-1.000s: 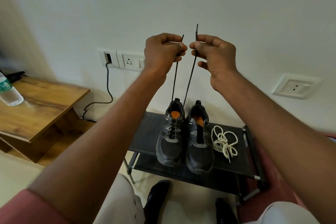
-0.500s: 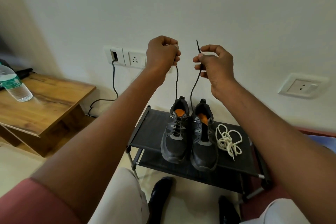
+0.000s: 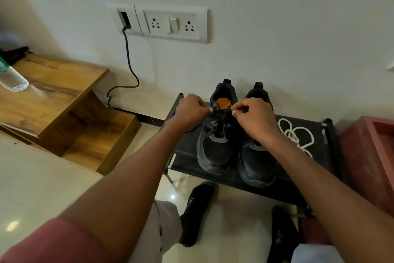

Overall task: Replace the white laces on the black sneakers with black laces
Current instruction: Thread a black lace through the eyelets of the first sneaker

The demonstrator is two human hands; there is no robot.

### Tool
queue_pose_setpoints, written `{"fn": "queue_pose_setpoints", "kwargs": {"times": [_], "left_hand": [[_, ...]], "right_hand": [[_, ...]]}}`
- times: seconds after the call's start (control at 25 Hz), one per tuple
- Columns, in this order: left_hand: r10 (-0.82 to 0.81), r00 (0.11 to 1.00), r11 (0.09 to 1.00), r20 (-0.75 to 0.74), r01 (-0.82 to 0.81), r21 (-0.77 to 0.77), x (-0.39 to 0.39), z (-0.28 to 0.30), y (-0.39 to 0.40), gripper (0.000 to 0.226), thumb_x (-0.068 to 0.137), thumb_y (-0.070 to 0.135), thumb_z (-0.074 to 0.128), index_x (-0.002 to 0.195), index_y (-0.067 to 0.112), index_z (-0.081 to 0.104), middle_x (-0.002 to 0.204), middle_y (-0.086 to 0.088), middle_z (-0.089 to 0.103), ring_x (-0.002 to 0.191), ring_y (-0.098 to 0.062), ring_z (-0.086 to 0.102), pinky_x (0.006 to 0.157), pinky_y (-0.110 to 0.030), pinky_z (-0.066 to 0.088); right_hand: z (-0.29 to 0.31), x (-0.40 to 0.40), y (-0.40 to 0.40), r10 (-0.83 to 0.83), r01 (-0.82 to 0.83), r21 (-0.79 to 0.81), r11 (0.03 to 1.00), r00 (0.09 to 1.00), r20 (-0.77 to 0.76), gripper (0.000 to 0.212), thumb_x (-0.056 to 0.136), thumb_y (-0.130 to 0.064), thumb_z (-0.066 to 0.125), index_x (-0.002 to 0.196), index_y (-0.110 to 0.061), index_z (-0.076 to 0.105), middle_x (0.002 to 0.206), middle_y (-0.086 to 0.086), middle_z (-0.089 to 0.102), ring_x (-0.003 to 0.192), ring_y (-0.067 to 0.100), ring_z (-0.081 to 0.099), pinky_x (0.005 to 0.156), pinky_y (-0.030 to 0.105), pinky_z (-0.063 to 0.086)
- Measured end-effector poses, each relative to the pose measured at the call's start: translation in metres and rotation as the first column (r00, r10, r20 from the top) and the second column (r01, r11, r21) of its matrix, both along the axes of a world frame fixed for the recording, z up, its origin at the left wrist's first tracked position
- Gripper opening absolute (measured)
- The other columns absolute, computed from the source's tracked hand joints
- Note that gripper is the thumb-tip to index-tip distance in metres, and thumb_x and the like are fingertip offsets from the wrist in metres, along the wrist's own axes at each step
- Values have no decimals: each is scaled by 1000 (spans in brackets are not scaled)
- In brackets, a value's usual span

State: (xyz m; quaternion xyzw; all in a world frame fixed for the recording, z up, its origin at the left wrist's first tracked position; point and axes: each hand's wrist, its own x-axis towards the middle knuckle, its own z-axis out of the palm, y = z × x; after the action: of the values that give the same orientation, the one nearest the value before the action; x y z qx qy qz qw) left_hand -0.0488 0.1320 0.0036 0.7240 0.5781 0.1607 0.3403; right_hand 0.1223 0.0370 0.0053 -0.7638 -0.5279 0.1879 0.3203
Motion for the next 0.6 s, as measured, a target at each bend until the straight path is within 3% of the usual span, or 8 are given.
{"fn": "queue_pose_setpoints", "kwargs": {"times": [0.08,0.24,0.4,0.6], "left_hand": [[-40,998,999,-47,41,9,-2,-10,7,19,90,31,81,88,13,75,81,-1,70,79,-18,66,60,-28,49],[-66,994,997,-84,69,39,-3,-19,17,11,89,25,82,96,20,76,96,-1,71,91,-18,66,71,-26,48],[-81,996,994,-43,83,69,8,-22,18,24,86,23,85,105,16,73,92,0,70,85,-14,65,64,-20,45],[-52,997,995,-50,56,83,9,-20,20,10,90,24,81,87,17,75,79,7,67,73,-3,59,58,-17,40]], "right_hand": [[-3,3,4,33,-30,-52,998,998,47,19,96,-11,70,108,-21,80,103,-1,76,92,14,69,88,30,57],[-2,5,10,69,-57,-111,992,992,109,22,94,-13,71,113,-23,78,106,-3,74,96,17,68,80,27,50],[-2,5,11,62,-38,-142,989,983,174,18,94,-16,72,109,-25,77,104,-4,74,92,16,68,75,29,51],[-3,5,8,63,-38,-142,989,983,174,16,94,-14,72,102,-26,78,101,-5,74,93,18,69,78,33,57]]}}
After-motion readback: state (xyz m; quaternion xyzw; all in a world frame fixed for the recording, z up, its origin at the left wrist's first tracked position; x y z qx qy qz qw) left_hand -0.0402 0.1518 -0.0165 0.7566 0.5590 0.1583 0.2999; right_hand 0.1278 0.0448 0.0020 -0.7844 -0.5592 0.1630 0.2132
